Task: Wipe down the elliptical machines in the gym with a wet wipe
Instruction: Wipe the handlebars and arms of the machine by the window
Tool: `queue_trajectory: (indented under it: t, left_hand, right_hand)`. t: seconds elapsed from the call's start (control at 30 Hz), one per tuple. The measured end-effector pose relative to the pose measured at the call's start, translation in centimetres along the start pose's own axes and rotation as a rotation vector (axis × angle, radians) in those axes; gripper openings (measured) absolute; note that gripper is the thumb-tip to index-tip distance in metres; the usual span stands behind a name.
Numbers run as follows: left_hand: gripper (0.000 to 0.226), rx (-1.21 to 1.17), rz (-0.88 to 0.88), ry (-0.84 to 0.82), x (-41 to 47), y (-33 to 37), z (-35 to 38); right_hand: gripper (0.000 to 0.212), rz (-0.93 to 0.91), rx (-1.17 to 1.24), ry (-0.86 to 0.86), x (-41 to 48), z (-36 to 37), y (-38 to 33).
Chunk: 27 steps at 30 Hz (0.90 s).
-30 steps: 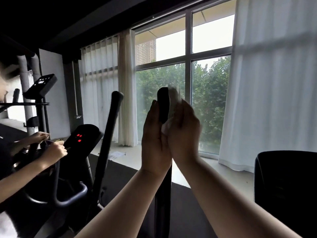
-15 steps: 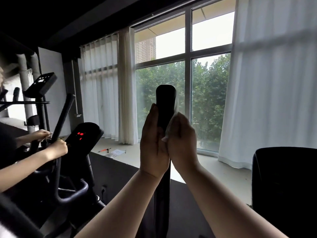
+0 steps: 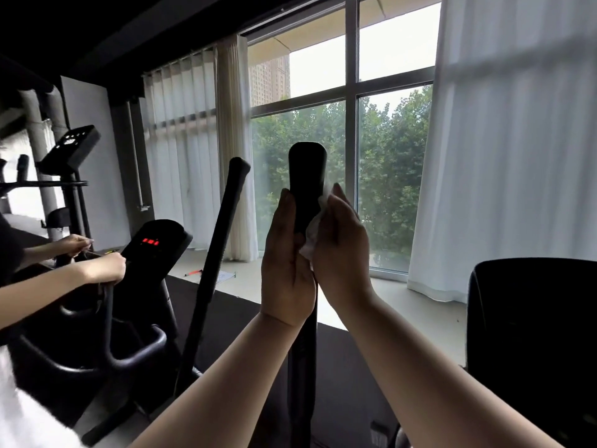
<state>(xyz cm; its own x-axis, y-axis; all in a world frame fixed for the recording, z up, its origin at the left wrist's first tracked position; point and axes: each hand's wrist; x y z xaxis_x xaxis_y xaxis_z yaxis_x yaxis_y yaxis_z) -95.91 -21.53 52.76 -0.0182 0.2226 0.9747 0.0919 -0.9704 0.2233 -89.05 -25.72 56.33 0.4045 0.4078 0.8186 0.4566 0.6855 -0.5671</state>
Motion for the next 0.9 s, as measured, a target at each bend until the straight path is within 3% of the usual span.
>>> queue_trajectory:
  t: [0.07, 0.17, 0.23, 0.33, 0.53, 0.8, 0.9]
  left_hand:
    - [0.056, -0.034, -0.018, 0.003, -0.1, -0.1, 0.0]
    - [0.06, -0.065, 0.011, -0.01, -0.2, -0.3, -0.1]
    - [0.051, -0.024, -0.015, 0.022, -0.4, -0.2, -0.1]
    - [0.05, -0.015, -0.035, 0.024, -0.4, 0.1, -0.1]
    - [0.05, -0.042, -0.036, -0.011, -1.3, -0.3, -0.2]
    - [0.052, -0.07, -0.066, -0.07, -2.8, -0.2, -0.7]
    - [0.054, -0.077, -0.063, -0.092, -3.3, -0.5, -0.9]
  right_hand:
    - [0.043, -0.052, 0.014, 0.041, -0.5, 0.2, 0.0]
    - [0.037, -0.057, -0.01, 0.041, -2.1, -0.2, 0.6]
    - [0.028, -0.019, -0.062, -0.017, -3.1, -0.8, 1.8]
    - [0.032, 0.105, -0.08, -0.094, -3.8, -1.5, 2.5]
    - [0.042, 0.07, -0.024, 0.006, -3.8, -0.4, 1.6]
    - [0.028, 0.256, -0.025, -0.025, -6.5, -1.0, 3.4]
    - [0.038, 0.18, 0.026, 0.021, -6.3, -1.0, 2.2]
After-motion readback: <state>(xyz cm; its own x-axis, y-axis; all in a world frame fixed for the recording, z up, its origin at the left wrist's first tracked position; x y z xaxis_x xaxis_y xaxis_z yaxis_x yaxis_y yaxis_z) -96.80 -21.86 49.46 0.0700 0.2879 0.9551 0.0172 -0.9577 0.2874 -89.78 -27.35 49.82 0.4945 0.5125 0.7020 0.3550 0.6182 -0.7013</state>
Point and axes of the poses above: each hand's wrist, its own x-axis towards the middle knuckle, its own z-axis out of the palm, y = z × x, and after that the axes turned 3 degrees about x, right-handed
